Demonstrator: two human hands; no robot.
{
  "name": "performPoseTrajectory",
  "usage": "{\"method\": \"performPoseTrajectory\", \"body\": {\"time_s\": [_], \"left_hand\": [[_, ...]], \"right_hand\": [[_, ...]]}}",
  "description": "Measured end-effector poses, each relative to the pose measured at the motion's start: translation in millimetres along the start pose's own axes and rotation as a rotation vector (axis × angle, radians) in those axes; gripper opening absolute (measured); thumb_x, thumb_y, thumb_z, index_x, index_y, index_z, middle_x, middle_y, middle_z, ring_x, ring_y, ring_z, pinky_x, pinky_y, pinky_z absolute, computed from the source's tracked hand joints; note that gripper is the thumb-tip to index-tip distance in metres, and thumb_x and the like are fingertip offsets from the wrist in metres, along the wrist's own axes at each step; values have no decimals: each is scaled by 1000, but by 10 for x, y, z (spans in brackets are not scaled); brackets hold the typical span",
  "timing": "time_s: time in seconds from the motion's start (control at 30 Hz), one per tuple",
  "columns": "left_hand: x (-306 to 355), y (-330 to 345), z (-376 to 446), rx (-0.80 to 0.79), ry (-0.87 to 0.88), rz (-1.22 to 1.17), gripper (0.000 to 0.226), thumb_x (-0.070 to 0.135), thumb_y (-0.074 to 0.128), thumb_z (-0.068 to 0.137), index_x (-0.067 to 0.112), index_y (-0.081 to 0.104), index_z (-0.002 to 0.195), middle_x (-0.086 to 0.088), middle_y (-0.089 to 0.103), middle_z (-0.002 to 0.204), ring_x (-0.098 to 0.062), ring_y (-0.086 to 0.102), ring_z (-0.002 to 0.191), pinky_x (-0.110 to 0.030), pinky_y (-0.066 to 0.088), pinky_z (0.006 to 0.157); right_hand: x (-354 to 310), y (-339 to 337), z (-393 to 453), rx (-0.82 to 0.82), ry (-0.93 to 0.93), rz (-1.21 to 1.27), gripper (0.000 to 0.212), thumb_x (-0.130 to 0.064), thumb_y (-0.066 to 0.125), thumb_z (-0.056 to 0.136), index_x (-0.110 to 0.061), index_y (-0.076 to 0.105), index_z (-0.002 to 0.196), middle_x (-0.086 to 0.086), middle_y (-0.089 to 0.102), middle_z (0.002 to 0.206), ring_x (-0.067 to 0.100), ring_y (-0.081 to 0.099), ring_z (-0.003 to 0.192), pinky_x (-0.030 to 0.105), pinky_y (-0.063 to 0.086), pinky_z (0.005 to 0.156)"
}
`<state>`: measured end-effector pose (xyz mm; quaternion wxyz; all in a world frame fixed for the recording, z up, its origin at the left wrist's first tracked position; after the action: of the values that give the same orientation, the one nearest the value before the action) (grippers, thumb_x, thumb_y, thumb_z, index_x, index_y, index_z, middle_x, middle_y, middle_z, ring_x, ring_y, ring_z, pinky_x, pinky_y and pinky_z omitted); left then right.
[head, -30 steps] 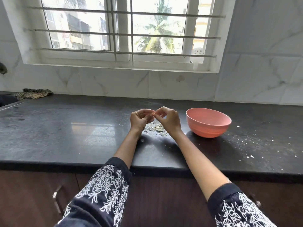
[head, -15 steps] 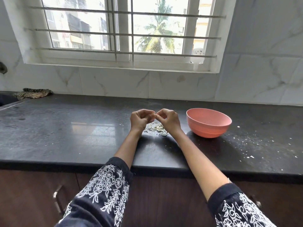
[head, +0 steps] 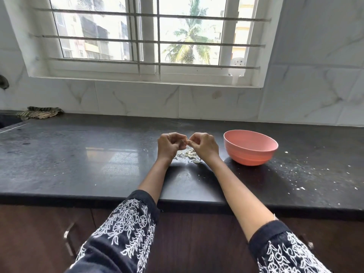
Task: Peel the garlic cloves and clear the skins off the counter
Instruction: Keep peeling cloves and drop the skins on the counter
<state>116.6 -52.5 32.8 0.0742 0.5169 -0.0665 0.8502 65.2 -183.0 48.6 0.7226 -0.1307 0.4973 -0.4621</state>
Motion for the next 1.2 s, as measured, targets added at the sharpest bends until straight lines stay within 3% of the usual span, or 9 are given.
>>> {"method": "performPoseTrajectory", "body": {"time_s": [0.13,0.27,0.33,0.43,0.6,0.7,0.83,0.97,1.2], "left_hand": [[48,23,-30,-27,31,17,14,-14,61,80,-3,68,86,11,66,54,-3,61,50,-17,53,52],[41,-10,-47,11,-24,-69,8,-8,65,80,-6,67,88,5,67,58,-3,63,53,-19,54,52],[31,-23,-56,15,-57,-114,3,-5,67,80,-3,67,81,-4,66,65,-5,64,56,-20,55,54],[2,-30,-61,19,-123,-210,8,-3,68,79,3,66,75,-4,67,64,-8,65,56,-20,56,57],[-17,-8,-81,7,-190,-320,8,0,66,82,2,65,90,-7,68,70,-10,66,57,-22,56,57],[-32,-11,-77,7,-221,-381,15,0,62,85,2,63,100,-2,70,68,-9,67,58,-21,56,58],[-42,-15,-76,15,-241,-423,6,0,62,85,3,65,89,0,70,62,-11,68,58,-20,56,58],[-46,-8,-73,11,-237,-414,5,-1,64,83,4,65,83,-3,70,62,-12,68,57,-20,56,60],[-67,-28,-56,30,-195,-370,8,-4,68,79,4,66,77,-2,70,61,-12,67,59,-20,57,63]], "right_hand": [[-8,-3,-7,2,-1,-35,19,-38,65,83,-19,69,83,1,68,84,21,61,85,29,41,67],[-48,0,-9,11,-15,37,15,-34,65,84,-20,68,80,-3,65,77,17,60,78,24,37,64],[-57,-6,-7,24,-16,68,13,-31,65,84,-19,68,79,-4,63,74,14,58,73,24,38,64],[-71,-36,-11,48,-19,115,11,-24,65,84,-16,67,78,-7,59,69,13,54,68,23,37,63],[-67,-76,-2,106,-17,175,7,-16,63,84,-15,69,80,-2,64,71,16,60,72,29,46,67],[-60,-84,2,143,-33,215,20,-5,54,86,-15,70,92,0,72,80,18,66,80,35,52,74],[-152,-34,-10,62,-100,150,11,-23,66,83,-19,70,92,0,70,80,16,64,74,30,50,71],[-218,-38,-57,79,-205,37,8,-25,64,84,-19,69,83,-1,69,79,16,61,71,34,50,68],[-263,-68,-106,85,-249,-139,17,-27,59,86,-14,69,83,1,68,84,18,57,88,29,36,67]]}}
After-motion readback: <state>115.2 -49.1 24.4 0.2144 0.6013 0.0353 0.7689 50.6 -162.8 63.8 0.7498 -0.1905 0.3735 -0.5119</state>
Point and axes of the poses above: each hand's wrist, its own z-axis towards the middle knuckle, its own y-axis out of the palm, x = y × z, the point moved 7 cm from there along z, towards the middle knuckle
